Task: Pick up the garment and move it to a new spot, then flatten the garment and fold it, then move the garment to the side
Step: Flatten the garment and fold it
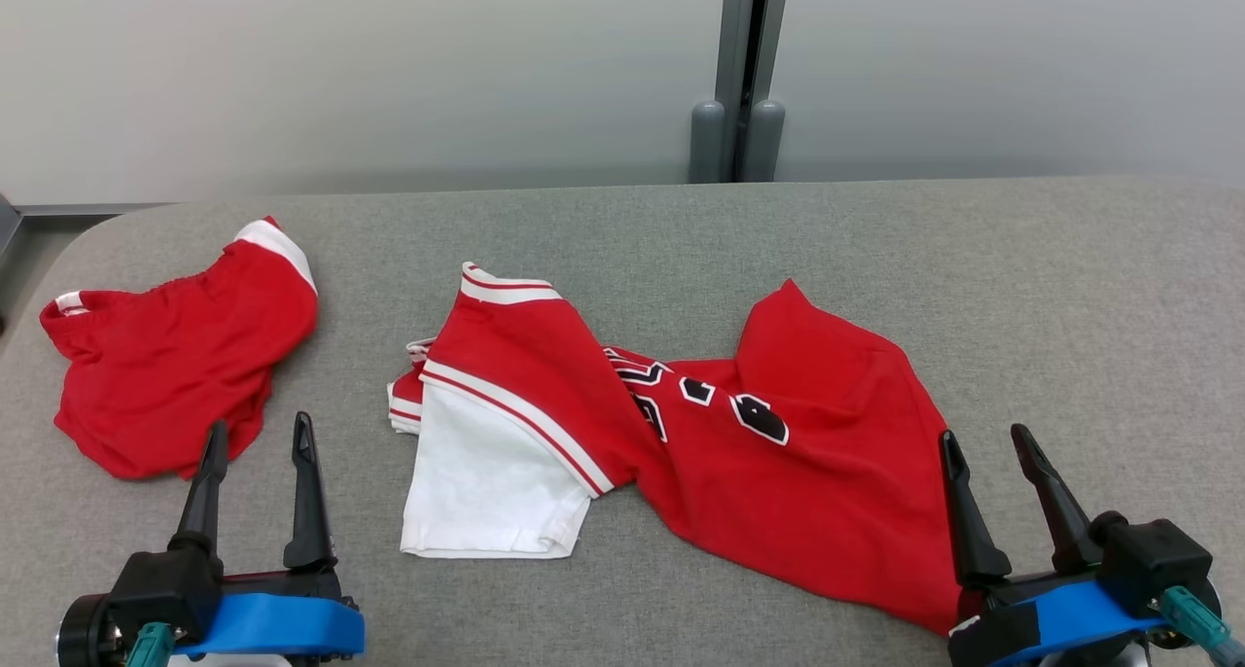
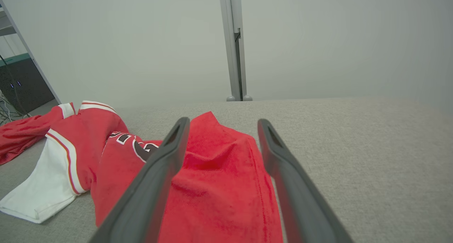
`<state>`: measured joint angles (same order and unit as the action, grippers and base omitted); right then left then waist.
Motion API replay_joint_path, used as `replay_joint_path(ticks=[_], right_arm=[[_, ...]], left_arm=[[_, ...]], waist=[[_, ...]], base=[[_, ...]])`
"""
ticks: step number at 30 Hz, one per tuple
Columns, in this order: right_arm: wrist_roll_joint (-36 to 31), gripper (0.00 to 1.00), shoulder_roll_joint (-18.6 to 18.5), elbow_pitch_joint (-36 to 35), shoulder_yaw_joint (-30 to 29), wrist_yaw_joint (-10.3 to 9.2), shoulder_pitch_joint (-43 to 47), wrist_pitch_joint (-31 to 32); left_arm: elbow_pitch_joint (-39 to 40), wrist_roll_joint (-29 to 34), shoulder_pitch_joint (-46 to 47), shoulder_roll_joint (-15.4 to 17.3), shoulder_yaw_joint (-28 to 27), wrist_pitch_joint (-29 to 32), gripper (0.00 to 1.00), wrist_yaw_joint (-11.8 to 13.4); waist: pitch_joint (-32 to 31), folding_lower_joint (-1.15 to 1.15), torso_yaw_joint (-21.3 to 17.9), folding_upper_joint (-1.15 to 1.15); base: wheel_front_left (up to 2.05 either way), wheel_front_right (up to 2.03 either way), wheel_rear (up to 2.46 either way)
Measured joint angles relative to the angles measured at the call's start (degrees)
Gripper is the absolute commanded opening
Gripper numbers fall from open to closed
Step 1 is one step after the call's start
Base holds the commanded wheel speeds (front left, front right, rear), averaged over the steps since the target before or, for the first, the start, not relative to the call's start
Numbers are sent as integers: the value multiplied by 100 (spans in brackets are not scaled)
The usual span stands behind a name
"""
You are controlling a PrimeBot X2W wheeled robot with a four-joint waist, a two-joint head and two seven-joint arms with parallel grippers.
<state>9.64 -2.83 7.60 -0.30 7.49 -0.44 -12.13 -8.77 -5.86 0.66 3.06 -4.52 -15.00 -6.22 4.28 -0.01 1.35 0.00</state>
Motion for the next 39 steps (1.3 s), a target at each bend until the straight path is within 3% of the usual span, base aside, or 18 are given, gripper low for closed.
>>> replay_joint_path(ticks=[7,16,29,39], right_arm=[[-3,100,0,29,-54,0,43,149],[27,100,-3,661,-201,0,410,137],[307,100,-3,1806,246,0,269,-165],[426,100,-23,2006,492,-9,118,-286]], left_arm=[[-107,23,23,-4,31,0,100,-16],[-800,-96,85,-12,387,0,100,-85],[-2270,-218,360,23,572,0,100,-97],[-2762,-417,553,31,792,-24,100,-99]], waist=[[43,0,-57,0],[208,1,-215,0],[508,1,-342,0],[559,1,-348,0]], base=[[0,0,0],[0,0,0],[0,0,0],[0,0,0]])
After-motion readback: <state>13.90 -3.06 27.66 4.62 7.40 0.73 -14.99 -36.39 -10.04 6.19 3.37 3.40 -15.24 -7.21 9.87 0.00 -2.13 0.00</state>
